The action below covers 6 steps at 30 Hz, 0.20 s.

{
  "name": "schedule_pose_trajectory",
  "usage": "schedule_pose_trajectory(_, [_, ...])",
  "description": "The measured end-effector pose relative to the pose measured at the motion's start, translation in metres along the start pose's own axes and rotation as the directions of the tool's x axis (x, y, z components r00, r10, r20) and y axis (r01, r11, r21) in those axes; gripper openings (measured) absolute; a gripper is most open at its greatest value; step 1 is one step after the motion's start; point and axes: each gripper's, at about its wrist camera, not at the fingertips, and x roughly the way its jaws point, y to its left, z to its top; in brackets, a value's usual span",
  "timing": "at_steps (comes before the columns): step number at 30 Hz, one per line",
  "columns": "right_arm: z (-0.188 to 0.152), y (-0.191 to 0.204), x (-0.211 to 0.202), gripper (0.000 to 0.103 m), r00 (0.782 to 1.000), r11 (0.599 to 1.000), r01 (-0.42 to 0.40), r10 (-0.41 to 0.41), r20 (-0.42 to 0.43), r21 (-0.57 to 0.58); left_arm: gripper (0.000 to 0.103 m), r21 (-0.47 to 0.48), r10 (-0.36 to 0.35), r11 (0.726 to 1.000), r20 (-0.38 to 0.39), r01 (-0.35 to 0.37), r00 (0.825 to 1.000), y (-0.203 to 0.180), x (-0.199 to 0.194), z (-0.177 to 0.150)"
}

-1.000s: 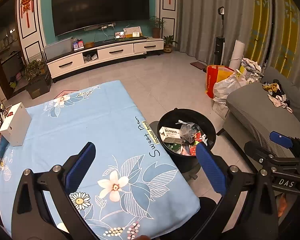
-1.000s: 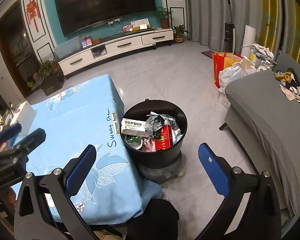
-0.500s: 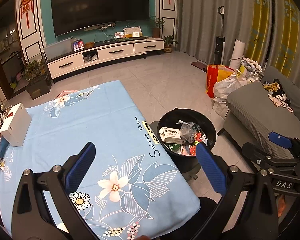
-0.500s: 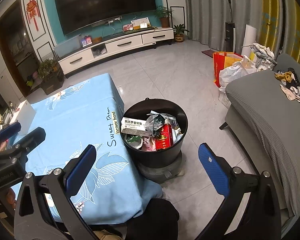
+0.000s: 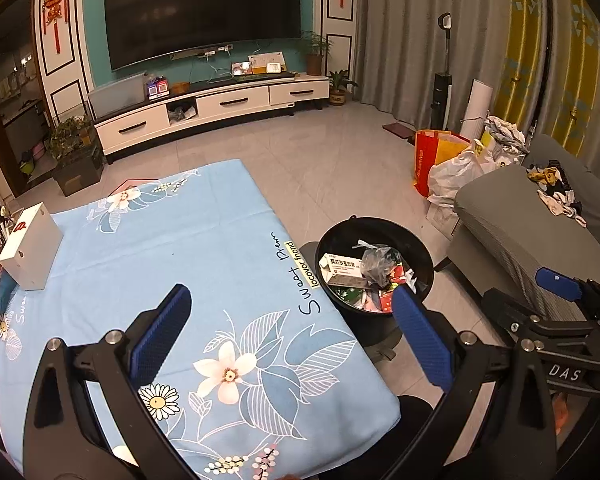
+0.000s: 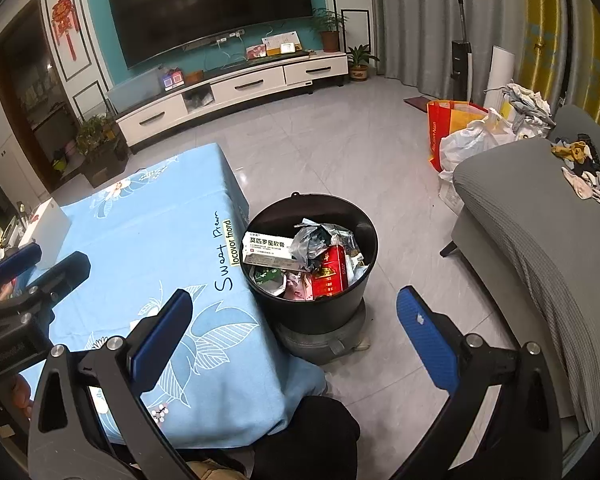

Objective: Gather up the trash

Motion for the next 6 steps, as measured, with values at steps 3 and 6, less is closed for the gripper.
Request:
schedule_pose_trajectory(3, [0.0013,0.0002,-0.0001,0.100,1.000,1.000,0.000,0.000,0.001,-0.003,0.100,-0.005,0.000,1.000,-0.004,0.000,1.000,-0.0004,0.0015,-0.0005])
schedule_pose_trajectory(6, [0.0009,0.0000,-0.0002,0.100,1.000,1.000,0.000,0.000,0.001,0.000,0.100,-0.005,0.001,1.000,-0.007,-0.001,1.000,0.0008,0.0031,-0.0007])
